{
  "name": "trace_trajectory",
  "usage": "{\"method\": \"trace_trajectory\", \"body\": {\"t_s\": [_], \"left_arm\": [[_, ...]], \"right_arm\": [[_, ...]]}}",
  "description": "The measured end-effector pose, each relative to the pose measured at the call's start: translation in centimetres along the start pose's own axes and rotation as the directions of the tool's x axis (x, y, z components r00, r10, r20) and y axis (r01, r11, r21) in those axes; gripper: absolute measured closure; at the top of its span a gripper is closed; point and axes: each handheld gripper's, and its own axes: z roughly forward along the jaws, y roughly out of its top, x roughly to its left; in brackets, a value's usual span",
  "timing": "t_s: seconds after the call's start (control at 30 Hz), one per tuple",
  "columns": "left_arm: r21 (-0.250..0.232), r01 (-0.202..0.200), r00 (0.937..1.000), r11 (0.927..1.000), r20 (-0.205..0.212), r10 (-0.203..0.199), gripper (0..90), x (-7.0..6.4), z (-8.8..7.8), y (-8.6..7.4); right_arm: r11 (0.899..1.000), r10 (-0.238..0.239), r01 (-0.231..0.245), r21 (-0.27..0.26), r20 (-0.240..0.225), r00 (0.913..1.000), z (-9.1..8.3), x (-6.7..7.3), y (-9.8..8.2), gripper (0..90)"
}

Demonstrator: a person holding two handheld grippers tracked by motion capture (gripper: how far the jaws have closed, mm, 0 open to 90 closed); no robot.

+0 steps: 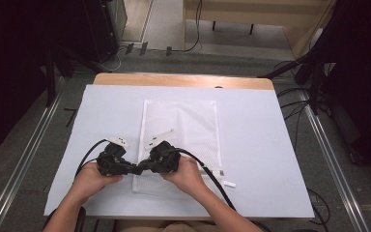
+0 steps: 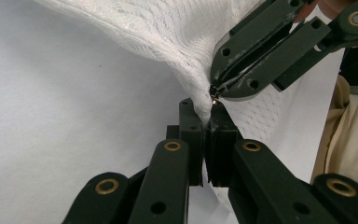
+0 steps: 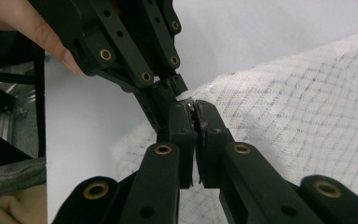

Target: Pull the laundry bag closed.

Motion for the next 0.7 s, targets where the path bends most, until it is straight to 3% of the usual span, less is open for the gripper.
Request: {"method": "trace_trajectory", "body": {"t_s": [0.33,0.5,0.6,0.7], "left_arm": [[0.012,0.019,0.9996,0.9997,0.020,-0.019,88.9,-0.2,-0.3,0.1],[-0.002,0.016,0.9995,0.9999,0.027,-0.015,89.0,0.0,-0.8,-0.1],[-0.004,0.001,0.9999,1.0000,0.016,-0.001,88.9,0.0,-0.6,-0.1],[-0.015,-0.019,0.9998,0.9997,0.007,0.019,88.7,0.0,-0.8,-0.2]], "right_arm": [[1.000,0.016,-0.016,-0.012,-0.023,0.9996,0.0,-0.2,-0.5,88.2],[1.000,0.014,-0.014,-0.005,-0.009,0.9999,-0.2,-0.4,-0.9,88.2],[1.000,0.020,-0.020,0.000,-0.005,0.9998,-0.3,-0.5,-1.0,88.1],[1.000,-0.007,0.007,0.005,0.000,1.0000,-0.5,-0.5,-1.1,88.1]]}}
